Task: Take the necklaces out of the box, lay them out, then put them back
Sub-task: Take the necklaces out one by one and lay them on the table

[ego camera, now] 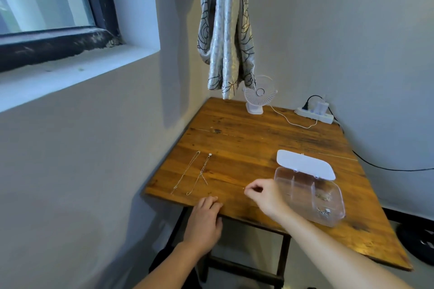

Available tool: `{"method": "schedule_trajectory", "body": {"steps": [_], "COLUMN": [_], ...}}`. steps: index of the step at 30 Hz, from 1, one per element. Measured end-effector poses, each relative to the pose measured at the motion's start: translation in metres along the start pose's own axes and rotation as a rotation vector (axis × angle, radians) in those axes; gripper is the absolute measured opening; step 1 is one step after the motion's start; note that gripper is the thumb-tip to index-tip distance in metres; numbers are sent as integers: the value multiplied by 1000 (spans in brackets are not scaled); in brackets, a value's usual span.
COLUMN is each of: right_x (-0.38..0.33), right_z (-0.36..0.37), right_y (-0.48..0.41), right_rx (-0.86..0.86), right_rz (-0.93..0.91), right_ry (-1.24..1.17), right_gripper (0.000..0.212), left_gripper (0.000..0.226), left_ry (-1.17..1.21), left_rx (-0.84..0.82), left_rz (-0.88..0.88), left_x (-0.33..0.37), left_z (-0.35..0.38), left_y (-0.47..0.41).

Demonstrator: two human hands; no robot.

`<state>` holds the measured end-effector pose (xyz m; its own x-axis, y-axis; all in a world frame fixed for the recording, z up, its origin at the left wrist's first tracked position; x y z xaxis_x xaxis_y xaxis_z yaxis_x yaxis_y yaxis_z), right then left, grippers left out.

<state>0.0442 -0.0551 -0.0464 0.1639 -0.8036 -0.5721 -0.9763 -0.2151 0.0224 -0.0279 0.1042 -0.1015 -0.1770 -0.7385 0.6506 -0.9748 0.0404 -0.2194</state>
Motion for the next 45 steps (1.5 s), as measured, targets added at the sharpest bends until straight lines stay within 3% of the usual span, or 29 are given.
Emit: {"method": "schedule_trajectory", "body": {"steps": [5,8,14,18,21,27,31,37,42,45], "right_x": [0,5,22,33,41,45,27,0,-5,-8], "right_z": [-33,-43,-65,-90,-116,-121,-94,-37,10,28], "right_y": [4,4,2,-2,-9,-41,-76,-126,-170,-192], "right_rx": [-26,-103,-108,-52,57,209,254,223,164,144], "right_rz": [163,213,288,289,284,373,375,344,344,284], "right_ry": [-413,-567,-743,-822,-846,-653,-616,-507,-375,-222], "right_gripper": [9,20,15,18,18,15,19,20,23,18], "left_gripper": [18,20,35,15,18,15,20,23,6,11], "left_ry": [71,188,468,490,738,1056,913,376,50,-100], "left_rx": [73,73,-73,-174,-179,74,196,324,274,203], "left_rz": [-70,-119,-217,-209,-279,-414,-435,-257,-138,-91], "left_x": [8,18,51,71,73,60,36,0,-17,-17], "left_z": [-11,-5,34,56,52,4,-22,-46,-37,-26], "left_y": [-21,-33,-57,-61,-56,-42,-31,-16,-20,-31]}}
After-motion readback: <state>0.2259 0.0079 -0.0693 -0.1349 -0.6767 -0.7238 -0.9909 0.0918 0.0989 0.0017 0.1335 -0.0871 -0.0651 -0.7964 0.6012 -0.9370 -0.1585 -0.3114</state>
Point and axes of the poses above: each hand's wrist, its own y-axis away from the middle knuckle, its own z-axis out of the palm, x = y × z, the point moved 7 cm from there along -y, towards the middle knuckle, and after that the axes turned 14 degrees about y, right-handed, at the moved point
